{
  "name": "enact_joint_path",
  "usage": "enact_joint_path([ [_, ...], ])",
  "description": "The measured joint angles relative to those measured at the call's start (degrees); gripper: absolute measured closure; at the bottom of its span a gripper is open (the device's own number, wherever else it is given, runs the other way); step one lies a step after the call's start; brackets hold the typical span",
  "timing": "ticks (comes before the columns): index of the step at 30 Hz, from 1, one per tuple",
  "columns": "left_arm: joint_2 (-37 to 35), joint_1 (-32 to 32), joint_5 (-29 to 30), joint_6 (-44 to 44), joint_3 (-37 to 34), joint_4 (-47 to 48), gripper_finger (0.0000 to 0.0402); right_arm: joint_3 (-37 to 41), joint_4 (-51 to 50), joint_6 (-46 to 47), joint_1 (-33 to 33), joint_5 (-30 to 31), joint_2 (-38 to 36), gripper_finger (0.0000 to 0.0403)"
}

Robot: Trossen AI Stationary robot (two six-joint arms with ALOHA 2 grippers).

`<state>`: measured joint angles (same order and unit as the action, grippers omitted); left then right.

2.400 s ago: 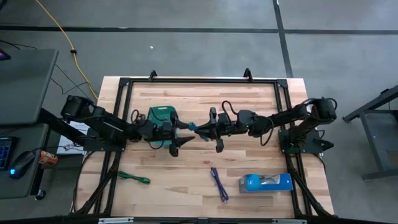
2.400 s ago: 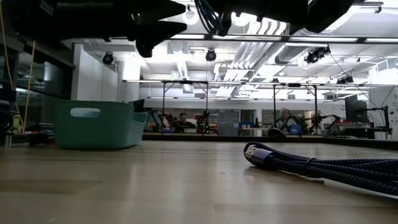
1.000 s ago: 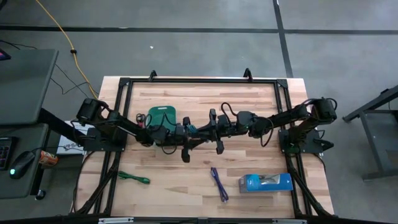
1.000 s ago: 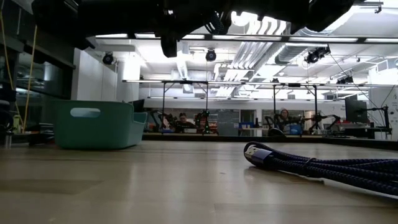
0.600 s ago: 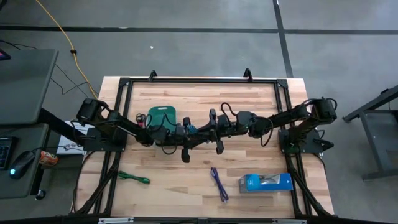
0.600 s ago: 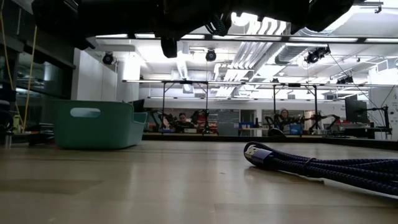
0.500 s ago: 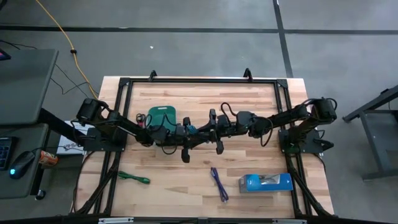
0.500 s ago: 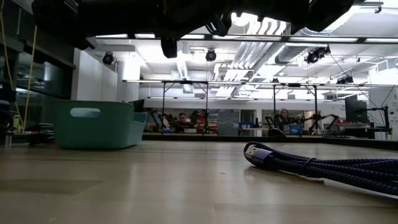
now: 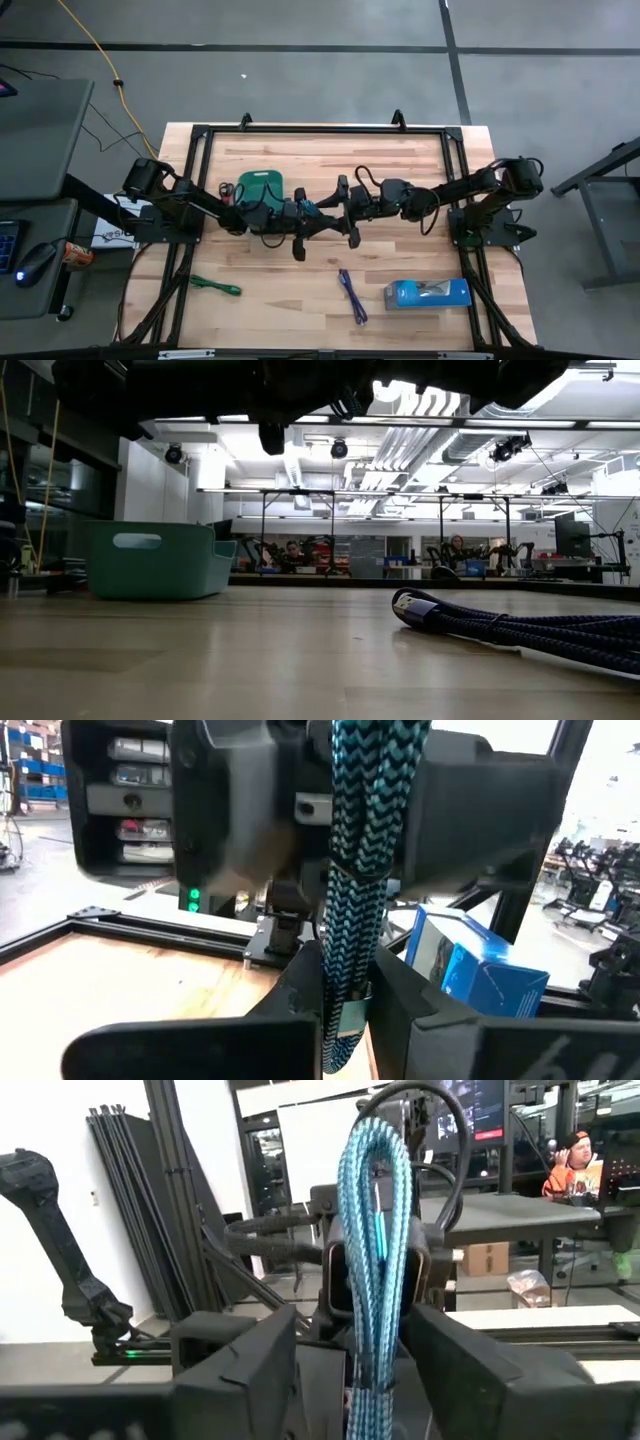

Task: Pick and place USB-C Cables
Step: Put the blue charger cable into the bin

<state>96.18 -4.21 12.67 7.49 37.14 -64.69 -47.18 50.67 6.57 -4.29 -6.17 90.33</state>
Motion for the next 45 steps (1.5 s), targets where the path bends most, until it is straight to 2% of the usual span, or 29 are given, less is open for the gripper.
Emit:
enact_joint_path([
  [4, -2.4, 0.2, 0.0, -0.4, -0.9, 4.0, 0.0383, 0.0, -7.4, -0.6, 0.1, 2.8, -3.8, 0.0181],
  [10, -12.7, 1.7, 0.6, -1.1, -5.0, 13.0, 0.0383, 1.3, -16.1, -4.1, -1.3, 9.5, -11.1, 0.0176],
  [19, -33.0, 2.3, 4.8, -2.1, -15.1, 24.7, 0.0383, 12.7, -16.0, -5.3, -3.4, 19.7, -25.8, 0.0176],
  [26, -46.2, 3.2, 4.7, 1.6, -16.7, 45.8, 0.0383, 18.8, -13.9, -5.0, -3.5, 19.6, -34.0, 0.0176],
  [28, -47.9, 3.4, 5.0, 2.8, -16.8, 48.8, 0.0383, 19.8, -12.6, -5.0, -3.6, 19.6, -34.6, 0.0176],
  [36, -47.2, 3.5, 6.0, 3.1, -16.7, 49.1, 0.0383, 20.1, -11.4, -5.1, -3.6, 19.6, -34.4, 0.0176],
  [39, -47.1, 3.5, 7.8, 6.1, -16.7, 50.0, 0.0383, 20.1, -11.6, -5.1, -3.6, 19.5, -34.4, 0.0176],
  [41, -47.0, 3.5, 11.4, 9.8, -16.5, 54.1, 0.0383, 20.1, -11.7, -5.1, -3.6, 19.5, -34.4, 0.0176],
  [45, -47.0, 4.5, 15.5, 20.4, -13.0, 71.0, 0.0383, 20.1, -12.4, -3.8, -3.6, 19.5, -34.4, 0.0176],
])
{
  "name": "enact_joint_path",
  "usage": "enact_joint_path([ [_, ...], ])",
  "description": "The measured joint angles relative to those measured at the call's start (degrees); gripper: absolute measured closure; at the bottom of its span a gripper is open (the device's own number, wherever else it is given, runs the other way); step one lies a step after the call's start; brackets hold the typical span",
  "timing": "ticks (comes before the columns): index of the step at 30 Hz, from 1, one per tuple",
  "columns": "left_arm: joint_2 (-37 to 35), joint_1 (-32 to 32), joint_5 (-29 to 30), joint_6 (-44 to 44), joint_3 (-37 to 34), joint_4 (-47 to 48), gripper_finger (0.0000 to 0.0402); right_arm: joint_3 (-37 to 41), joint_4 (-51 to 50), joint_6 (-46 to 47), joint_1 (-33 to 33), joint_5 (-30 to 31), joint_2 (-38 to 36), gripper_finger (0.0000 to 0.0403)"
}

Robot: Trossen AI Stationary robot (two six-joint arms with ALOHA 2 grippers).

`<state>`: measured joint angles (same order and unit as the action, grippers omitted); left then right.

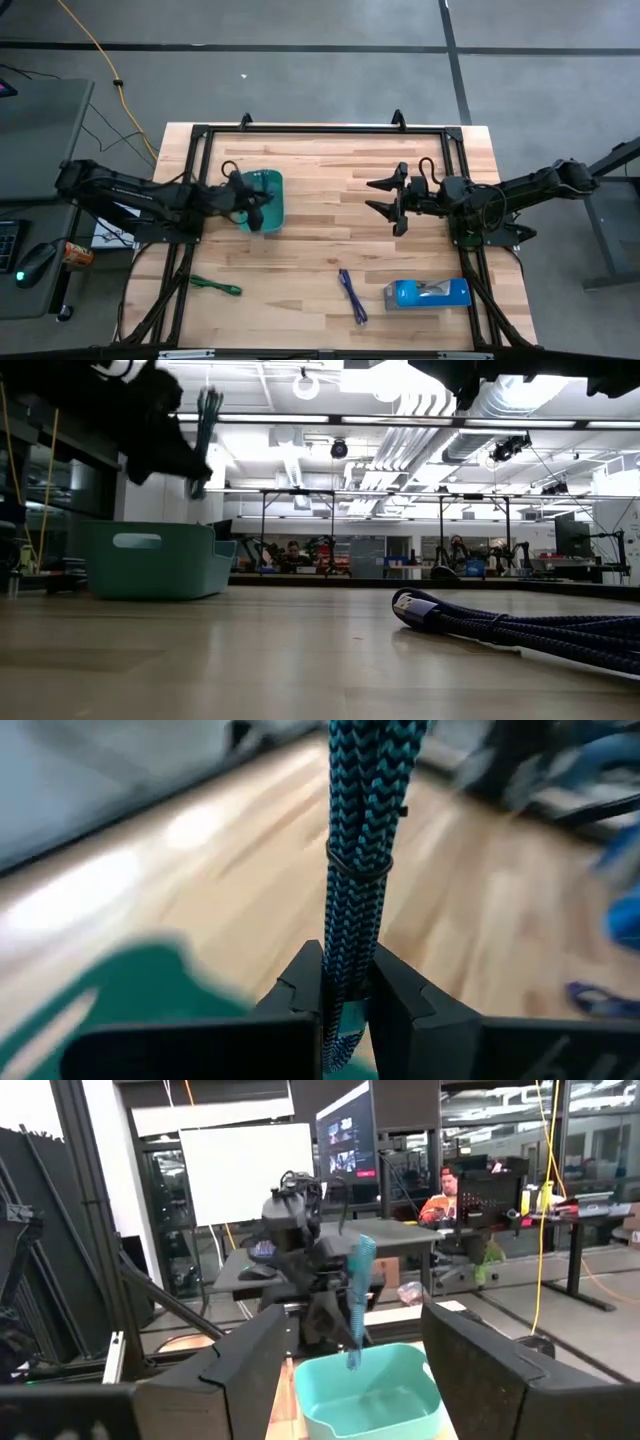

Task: Pick and place USB-C Cables
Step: Put the blue charger cable into the bin

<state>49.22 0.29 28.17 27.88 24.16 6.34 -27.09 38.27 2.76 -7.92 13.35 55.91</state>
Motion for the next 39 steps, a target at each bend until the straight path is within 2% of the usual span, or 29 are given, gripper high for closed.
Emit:
enact_joint_path([
  [5, 2.4, 1.6, -0.5, 16.6, 3.4, 19.3, 0.0383, 0.0, -0.5, 0.3, 0.0, 0.0, 0.0, 0.0176],
  [9, 6.7, 2.1, -6.1, 24.1, 3.5, 27.7, 0.0383, 0.0, -1.0, 1.3, 0.0, 0.0, 0.0, 0.0176],
  [12, 10.8, 2.5, -8.5, 25.6, 3.5, 27.2, 0.0383, 0.0, -1.0, 1.3, 0.0, 0.0, 0.0, 0.0176],
  [16, 15.9, 4.5, -11.1, 23.5, 4.1, 23.4, 0.0383, 0.0, -1.0, 1.3, 0.0, 0.0, 0.0, 0.0176],
  [23, 22.2, 7.3, -14.2, 23.0, 6.0, 23.3, 0.0383, 0.0, -2.2, 1.9, 0.0, 0.0, 0.0, 0.0176],
  [28, 23.4, 8.1, -16.2, 22.5, 6.1, 23.3, 0.0381, 0.0, -2.1, 1.8, 0.0, 0.0, 0.0, 0.0176],
  [39, 23.4, 8.1, -16.0, 18.4, 6.1, 22.4, 0.0352, 0.0, -2.1, 1.8, 0.0, 0.0, 0.0, 0.0176],
])
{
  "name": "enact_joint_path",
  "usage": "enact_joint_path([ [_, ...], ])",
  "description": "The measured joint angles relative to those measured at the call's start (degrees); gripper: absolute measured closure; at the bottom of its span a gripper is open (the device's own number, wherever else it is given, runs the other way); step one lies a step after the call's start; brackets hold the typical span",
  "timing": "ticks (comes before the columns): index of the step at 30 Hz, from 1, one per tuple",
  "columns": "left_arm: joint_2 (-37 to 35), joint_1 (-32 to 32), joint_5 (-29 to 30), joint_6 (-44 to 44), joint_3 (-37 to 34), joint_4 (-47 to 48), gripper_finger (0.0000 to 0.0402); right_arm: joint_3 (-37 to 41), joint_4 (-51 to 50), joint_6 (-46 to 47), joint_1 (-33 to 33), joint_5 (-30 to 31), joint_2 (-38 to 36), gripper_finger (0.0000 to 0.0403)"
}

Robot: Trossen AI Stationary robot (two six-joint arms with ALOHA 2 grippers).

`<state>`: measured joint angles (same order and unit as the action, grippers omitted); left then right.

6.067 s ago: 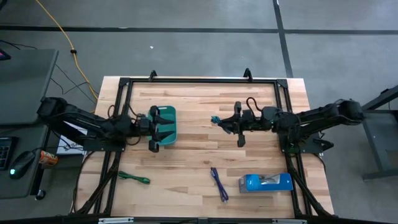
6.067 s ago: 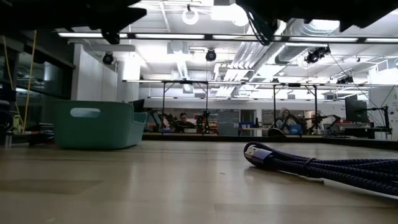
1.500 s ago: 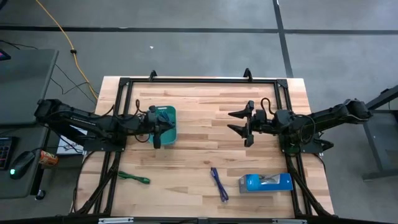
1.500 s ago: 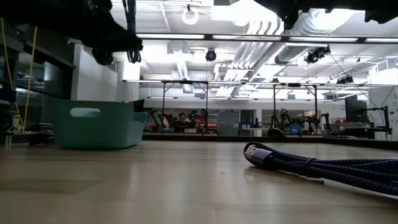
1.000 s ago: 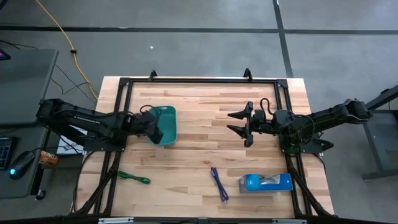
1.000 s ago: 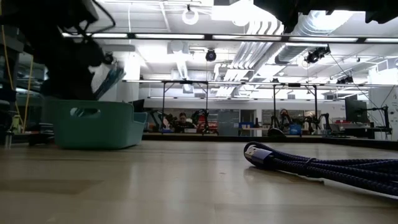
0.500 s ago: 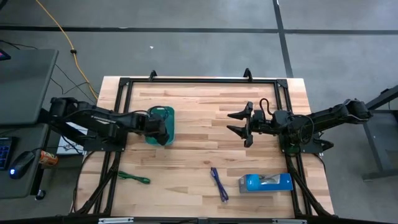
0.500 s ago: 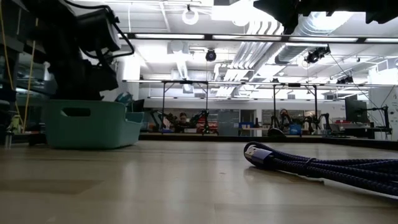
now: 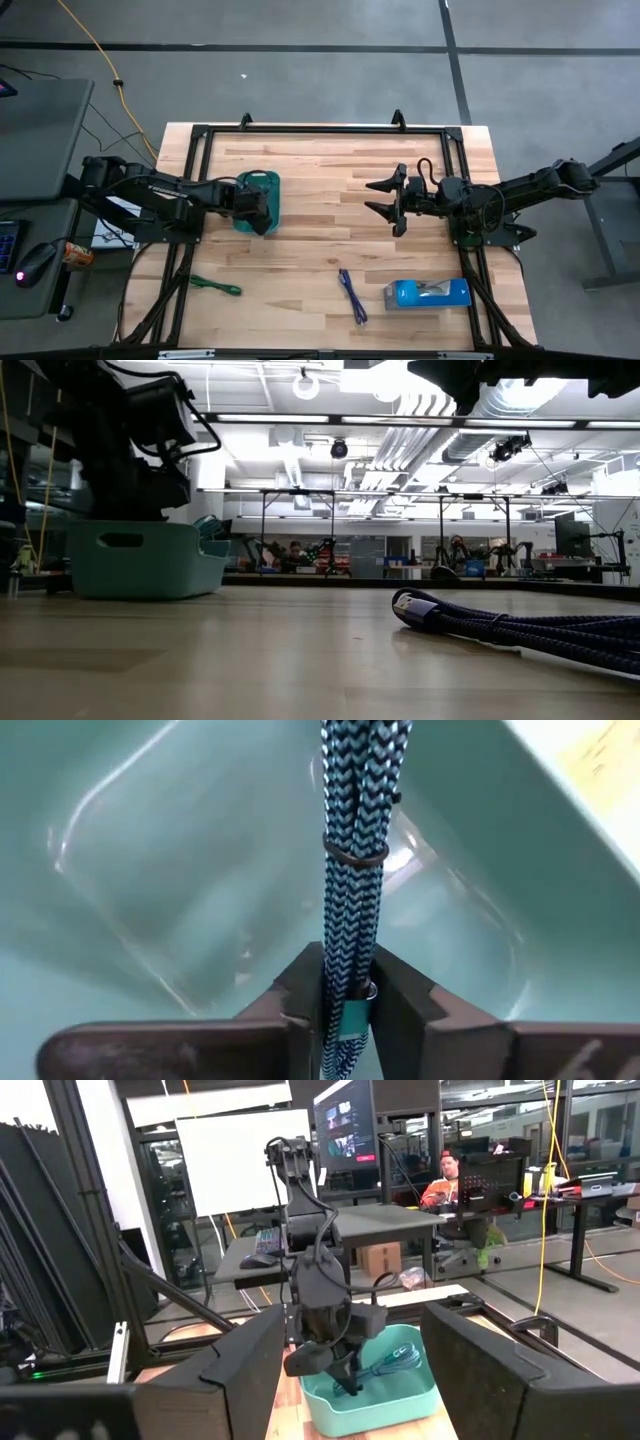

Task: Pick and place USB-C Cables
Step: Put the blue charger cable into the bin

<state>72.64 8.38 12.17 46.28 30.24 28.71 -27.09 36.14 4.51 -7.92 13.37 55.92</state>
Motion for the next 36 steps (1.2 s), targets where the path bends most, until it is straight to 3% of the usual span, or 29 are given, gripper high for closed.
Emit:
enact_joint_path([
  [19, -0.2, 0.5, 3.1, -1.1, 0.0, -1.2, 0.0327, 0.0, -0.6, 0.0, 0.0, 0.0, 0.0, 0.0176],
  [24, -1.5, 0.7, 1.5, -1.3, -0.1, -1.1, 0.0326, 0.0, -0.8, 0.0, 0.0, 0.0, 0.0, 0.0176],
  [36, -6.3, 0.6, 4.3, -2.5, 0.0, 0.6, 0.0325, 0.0, -1.1, 0.0, 0.0, 0.0, 0.0, 0.0176],
])
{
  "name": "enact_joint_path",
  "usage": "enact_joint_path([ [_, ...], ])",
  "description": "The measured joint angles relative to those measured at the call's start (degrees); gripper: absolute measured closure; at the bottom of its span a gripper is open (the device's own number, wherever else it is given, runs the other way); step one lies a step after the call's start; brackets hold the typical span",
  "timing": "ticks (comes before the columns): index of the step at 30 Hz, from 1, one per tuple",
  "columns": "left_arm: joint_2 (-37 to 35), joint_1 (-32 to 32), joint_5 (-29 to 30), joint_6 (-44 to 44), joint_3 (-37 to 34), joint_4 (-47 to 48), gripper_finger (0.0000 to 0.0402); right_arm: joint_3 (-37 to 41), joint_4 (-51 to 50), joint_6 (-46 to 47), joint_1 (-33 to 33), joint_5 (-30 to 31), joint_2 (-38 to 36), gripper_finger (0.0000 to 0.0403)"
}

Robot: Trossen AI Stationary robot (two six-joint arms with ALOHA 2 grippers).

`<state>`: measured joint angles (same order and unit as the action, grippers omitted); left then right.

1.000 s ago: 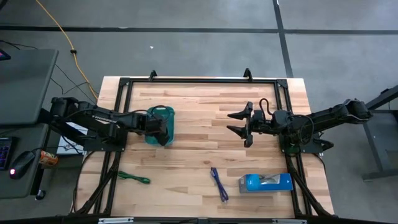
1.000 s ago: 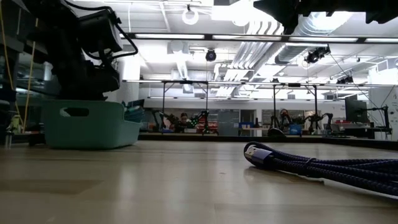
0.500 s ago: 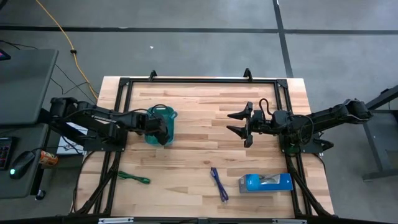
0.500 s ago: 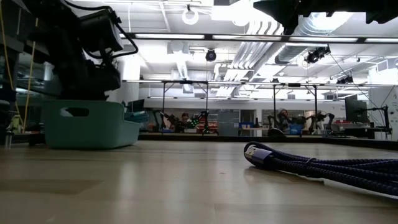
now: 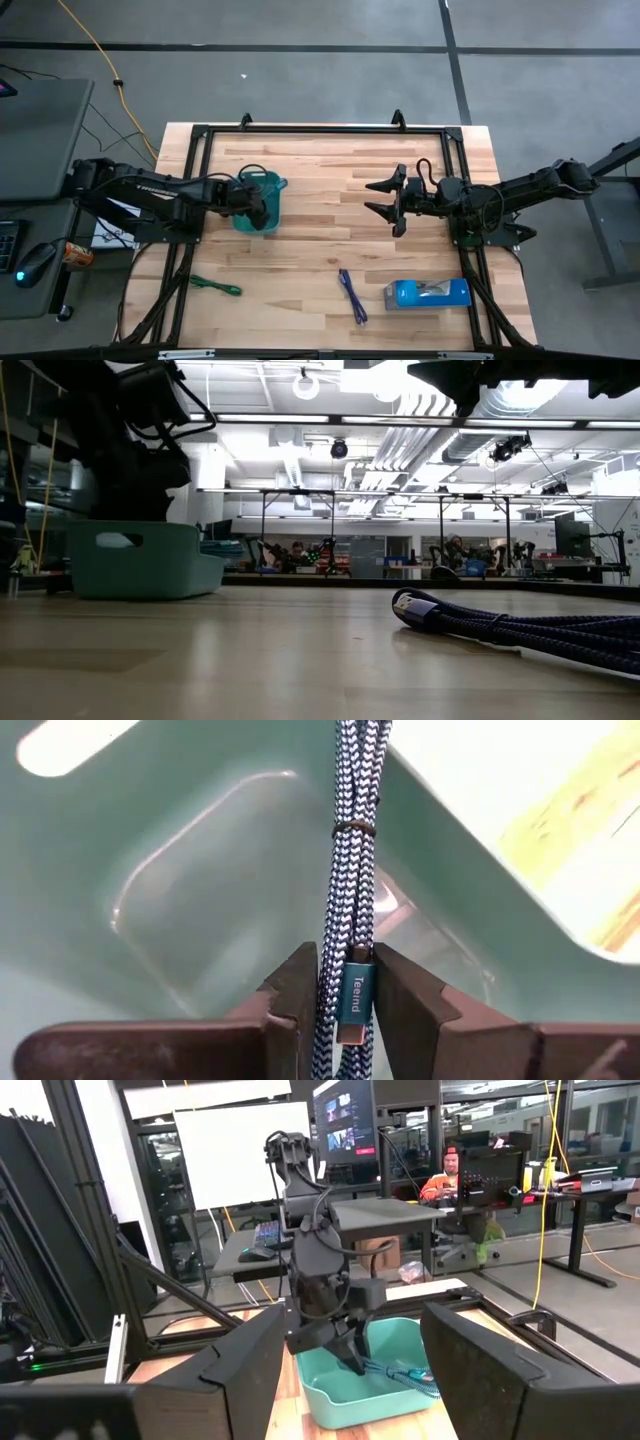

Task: Pick and place USB-C Cables
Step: Put the blue charger cable into the bin

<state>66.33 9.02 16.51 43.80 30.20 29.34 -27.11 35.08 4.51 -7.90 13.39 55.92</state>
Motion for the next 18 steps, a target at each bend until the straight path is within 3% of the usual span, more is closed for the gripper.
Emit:
enact_joint_path([
  [18, -1.6, 0.0, 0.8, 2.0, 0.0, 5.2, 0.0325, 0.0, -0.2, 0.2, 0.0, 0.0, 0.0, 0.0176],
])
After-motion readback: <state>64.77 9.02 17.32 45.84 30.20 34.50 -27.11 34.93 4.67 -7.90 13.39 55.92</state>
